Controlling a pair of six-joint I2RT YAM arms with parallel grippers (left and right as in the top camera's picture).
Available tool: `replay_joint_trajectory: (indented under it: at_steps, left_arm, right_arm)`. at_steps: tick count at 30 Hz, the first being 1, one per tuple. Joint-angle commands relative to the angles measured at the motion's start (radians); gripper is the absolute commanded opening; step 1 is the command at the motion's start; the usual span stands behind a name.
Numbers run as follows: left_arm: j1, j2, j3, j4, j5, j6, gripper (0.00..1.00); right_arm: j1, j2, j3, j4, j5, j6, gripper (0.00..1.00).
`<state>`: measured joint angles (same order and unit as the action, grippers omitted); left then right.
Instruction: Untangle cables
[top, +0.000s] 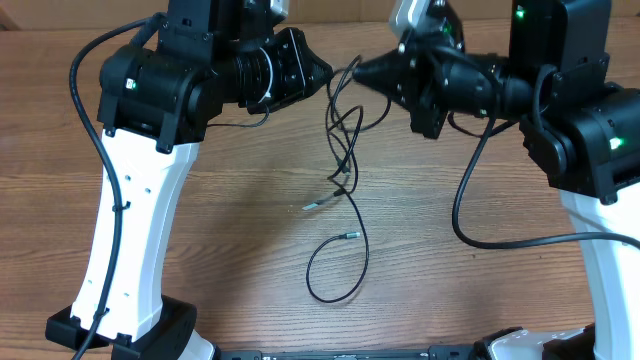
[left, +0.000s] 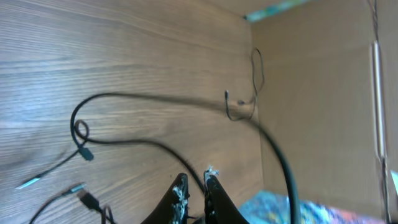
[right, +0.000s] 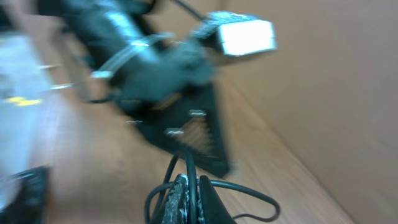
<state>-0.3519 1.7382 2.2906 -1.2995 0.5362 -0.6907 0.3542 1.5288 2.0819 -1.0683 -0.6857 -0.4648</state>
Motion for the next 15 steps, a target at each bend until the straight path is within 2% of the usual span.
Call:
replay_joint_trajectory:
  at_steps: [1, 9, 15]
  left_arm:
    - [0.004, 0.006, 0.017, -0.01, 0.098, 0.097, 0.11]
    - [-0.016, 0.006, 0.017, -0.043, 0.121, 0.203, 0.11]
    - [-0.033, 0.006, 0.017, -0.04, 0.148, 0.251, 0.11]
  right_arm:
    - [0.004, -0.024, 0.007, 0.033, 0.233, 0.119, 0.04]
    - [0.004, -0.024, 0.007, 0.091, 0.336, 0.328, 0.04]
    - [0.004, -0.023, 0.007, 0.05, 0.363, 0.42, 0.04]
